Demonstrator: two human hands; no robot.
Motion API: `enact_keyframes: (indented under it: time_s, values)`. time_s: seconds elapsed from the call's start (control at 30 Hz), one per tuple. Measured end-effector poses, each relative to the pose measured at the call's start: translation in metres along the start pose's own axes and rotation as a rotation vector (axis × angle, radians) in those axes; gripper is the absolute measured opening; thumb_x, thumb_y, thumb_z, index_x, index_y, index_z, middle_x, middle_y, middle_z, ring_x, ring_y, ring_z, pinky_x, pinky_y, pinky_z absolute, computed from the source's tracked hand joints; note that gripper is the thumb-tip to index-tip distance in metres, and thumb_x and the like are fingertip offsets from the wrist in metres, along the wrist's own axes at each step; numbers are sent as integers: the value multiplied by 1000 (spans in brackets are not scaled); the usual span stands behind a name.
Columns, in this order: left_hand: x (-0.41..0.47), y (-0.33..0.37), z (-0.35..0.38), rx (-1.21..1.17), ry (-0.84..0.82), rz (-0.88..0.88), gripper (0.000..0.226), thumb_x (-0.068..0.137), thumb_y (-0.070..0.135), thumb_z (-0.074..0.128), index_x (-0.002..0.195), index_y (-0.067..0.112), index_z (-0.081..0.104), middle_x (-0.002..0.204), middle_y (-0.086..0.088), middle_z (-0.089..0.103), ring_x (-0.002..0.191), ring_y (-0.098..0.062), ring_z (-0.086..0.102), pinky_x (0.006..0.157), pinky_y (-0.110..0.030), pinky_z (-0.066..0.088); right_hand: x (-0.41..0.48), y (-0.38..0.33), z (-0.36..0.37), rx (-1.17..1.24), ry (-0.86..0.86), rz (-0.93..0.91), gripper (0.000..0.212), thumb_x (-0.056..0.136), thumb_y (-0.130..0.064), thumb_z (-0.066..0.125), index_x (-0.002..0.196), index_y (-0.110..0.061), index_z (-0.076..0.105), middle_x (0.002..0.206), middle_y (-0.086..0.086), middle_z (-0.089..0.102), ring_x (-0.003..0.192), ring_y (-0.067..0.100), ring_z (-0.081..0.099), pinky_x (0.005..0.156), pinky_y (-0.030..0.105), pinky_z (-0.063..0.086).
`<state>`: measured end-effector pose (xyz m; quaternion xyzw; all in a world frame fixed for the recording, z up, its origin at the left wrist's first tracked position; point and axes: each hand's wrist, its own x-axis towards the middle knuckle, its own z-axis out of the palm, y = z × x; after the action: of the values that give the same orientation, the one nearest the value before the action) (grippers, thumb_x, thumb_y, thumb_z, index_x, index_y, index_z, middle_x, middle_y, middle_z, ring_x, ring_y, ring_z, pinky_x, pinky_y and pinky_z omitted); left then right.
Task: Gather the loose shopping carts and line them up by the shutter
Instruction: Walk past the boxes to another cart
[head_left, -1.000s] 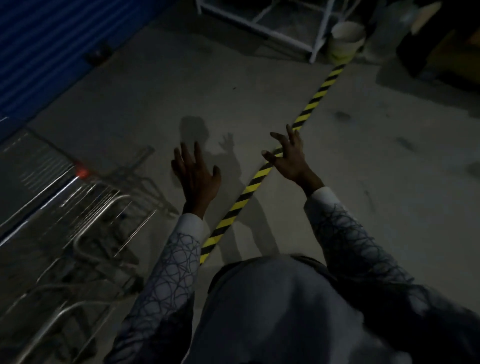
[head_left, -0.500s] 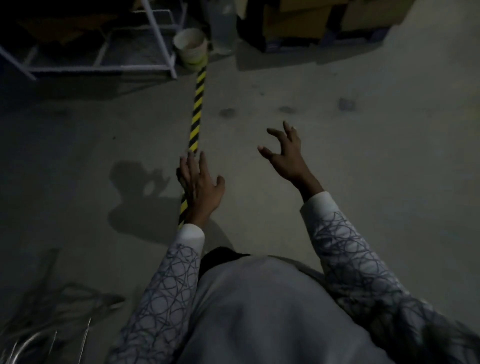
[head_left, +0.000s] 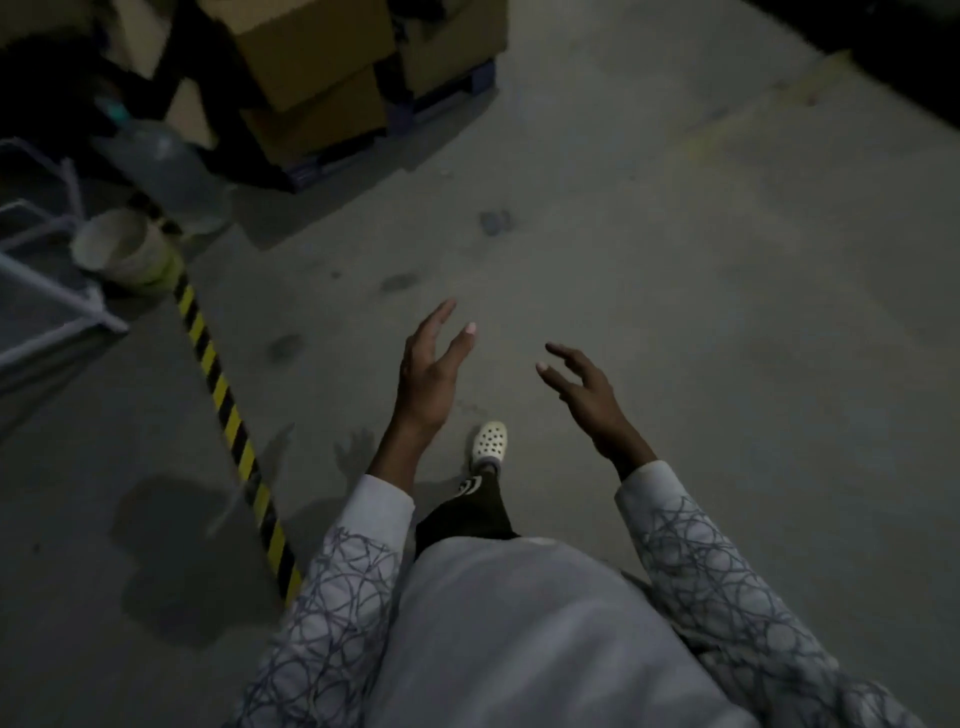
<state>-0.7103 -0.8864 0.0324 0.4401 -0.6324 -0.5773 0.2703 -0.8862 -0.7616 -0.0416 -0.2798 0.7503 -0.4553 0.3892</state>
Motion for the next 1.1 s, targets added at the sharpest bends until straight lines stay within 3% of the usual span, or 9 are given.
enact_keyframes:
  time_s: [0.1,0.23,0.4,0.53,0.7,0.83,0.97,1.1]
  values:
    - [63,68,24,-70,-199,151,50,94,41,64,142,33,52,146,14,52,135,-1,45,117,-37,35,38,4,-28,115,110,75,41,93,-52,68,131,-38,63,137,-13,59,132,11,52,104,43,51]
    - [130,143,56,-62,-377,257,44,90,38,67,132,32,59,137,8,61,129,-7,53,114,-47,39,81,-11,-66,308,359,178,37,97,-39,67,131,-25,66,122,-9,66,121,13,60,85,32,55]
    - [182,194,103,-108,-629,277,43,92,23,64,135,17,57,134,0,63,127,-13,56,99,-28,48,101,-8,-104,395,508,284,35,97,-41,66,129,-26,67,125,-8,66,115,8,61,90,37,55]
    - [218,210,157,-102,-776,249,43,91,21,63,134,17,57,132,-3,64,125,-18,58,98,-30,50,115,2,-140,491,651,378,26,98,-41,65,119,-27,69,120,-8,67,113,12,60,92,42,54]
    - [263,217,242,-51,-856,236,46,89,23,64,133,14,58,130,-4,66,123,-18,60,100,-35,51,153,26,-192,600,800,427,25,96,-34,69,115,-18,73,108,-8,71,107,11,65,95,45,54]
    - [296,227,322,-28,-888,236,47,89,25,64,134,14,58,129,-3,66,123,-16,60,101,-37,51,194,45,-254,644,814,444,28,96,-35,69,117,-16,72,112,-3,71,109,16,65,93,47,55]
    - [333,242,411,-39,-894,248,49,86,33,67,131,16,60,127,-3,67,122,-18,61,100,-37,51,240,54,-357,651,751,428,32,97,-42,66,120,-20,68,123,-2,68,116,18,64,93,44,54]
    - [369,254,508,-14,-882,202,44,87,29,66,129,18,61,125,-1,68,120,-15,61,101,-38,51,264,35,-477,621,893,336,28,97,-40,65,119,-22,68,121,-2,70,115,19,65,90,39,55]
